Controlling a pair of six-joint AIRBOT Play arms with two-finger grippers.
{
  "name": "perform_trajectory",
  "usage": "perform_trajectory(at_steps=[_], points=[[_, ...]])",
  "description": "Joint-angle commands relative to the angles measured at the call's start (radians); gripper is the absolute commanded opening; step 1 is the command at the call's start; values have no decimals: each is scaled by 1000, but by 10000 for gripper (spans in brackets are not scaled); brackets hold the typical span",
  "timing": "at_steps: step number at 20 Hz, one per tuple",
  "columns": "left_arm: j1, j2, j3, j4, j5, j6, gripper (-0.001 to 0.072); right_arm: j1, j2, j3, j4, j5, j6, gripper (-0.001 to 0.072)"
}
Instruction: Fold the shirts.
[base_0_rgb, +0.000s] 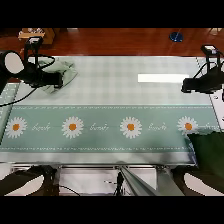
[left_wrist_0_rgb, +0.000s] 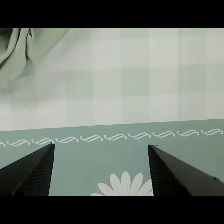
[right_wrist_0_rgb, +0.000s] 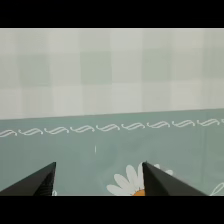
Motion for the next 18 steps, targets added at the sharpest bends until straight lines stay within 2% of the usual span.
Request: perform_trajectory(at_steps=[1, 8, 10, 14, 18], points=[[0, -1, 0, 0, 2, 0, 718, 1, -1, 1, 0, -85, 0, 617], [0, -2, 0, 0, 107, 0, 717, 1, -1, 1, 1, -216, 1, 617], [-1, -5, 1, -3, 178, 0, 717, 1, -1, 1, -17, -214, 1, 616], [0, -7, 1, 2, 192, 12, 718, 1, -1, 1, -23, -188, -1, 616], [0, -7, 1, 1, 261, 38, 718, 1, -1, 1, -21, -174, -45, 609]])
